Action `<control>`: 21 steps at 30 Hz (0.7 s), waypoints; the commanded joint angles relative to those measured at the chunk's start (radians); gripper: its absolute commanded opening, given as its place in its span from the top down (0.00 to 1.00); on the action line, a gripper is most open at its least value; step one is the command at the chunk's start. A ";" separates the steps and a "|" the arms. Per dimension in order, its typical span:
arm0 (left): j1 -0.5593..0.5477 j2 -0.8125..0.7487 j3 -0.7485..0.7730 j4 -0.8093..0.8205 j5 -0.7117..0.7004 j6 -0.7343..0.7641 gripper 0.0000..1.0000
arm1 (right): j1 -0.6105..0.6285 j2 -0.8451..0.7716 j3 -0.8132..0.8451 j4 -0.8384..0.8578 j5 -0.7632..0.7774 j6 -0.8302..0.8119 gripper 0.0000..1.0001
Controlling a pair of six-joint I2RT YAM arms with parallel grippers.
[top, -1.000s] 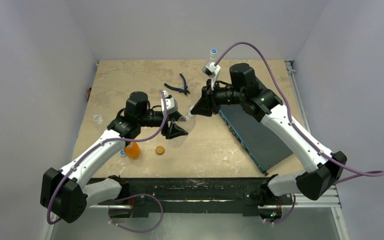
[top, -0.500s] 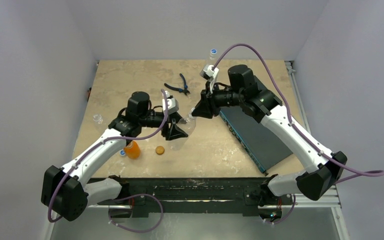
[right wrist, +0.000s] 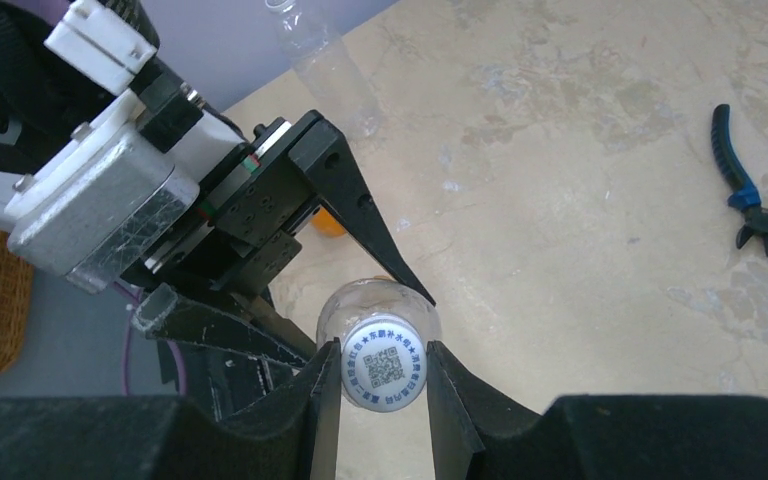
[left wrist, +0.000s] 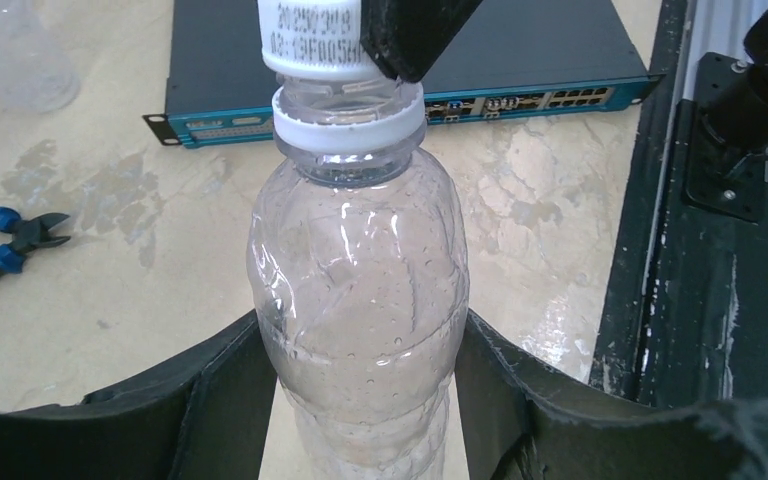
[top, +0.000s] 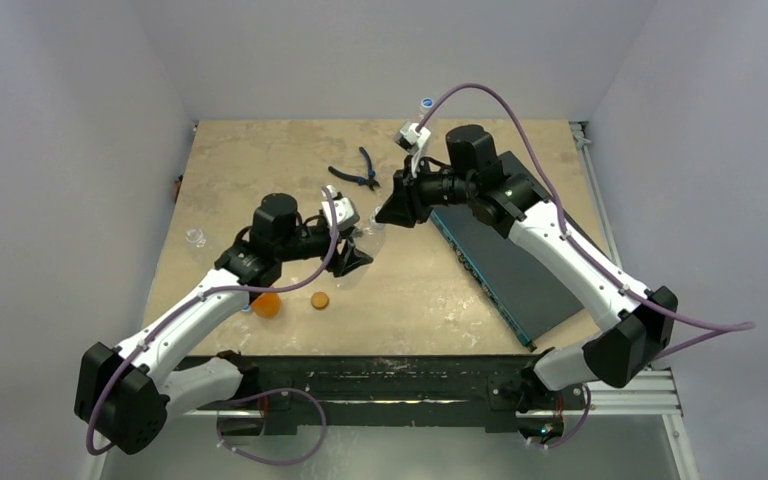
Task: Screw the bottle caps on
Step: Screw the bottle cap onto the plastic bottle.
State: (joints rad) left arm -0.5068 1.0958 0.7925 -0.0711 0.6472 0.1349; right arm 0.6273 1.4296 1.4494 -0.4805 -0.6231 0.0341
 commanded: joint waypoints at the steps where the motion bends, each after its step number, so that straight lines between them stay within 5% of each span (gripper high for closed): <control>1: -0.020 -0.047 0.006 0.206 -0.180 0.049 1.00 | 0.028 0.031 0.029 -0.085 -0.111 0.095 0.80; 12: -0.112 -0.034 -0.003 0.356 -0.520 0.096 1.00 | 0.034 0.149 0.159 -0.191 0.099 0.255 0.82; 21: -0.148 0.067 0.039 0.456 -0.582 0.036 1.00 | 0.073 0.171 0.185 -0.182 0.374 0.372 0.84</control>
State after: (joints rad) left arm -0.6388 1.1496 0.7582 0.1146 0.1375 0.2142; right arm 0.6491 1.5730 1.6264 -0.5682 -0.3515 0.3115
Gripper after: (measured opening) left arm 0.581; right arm 0.351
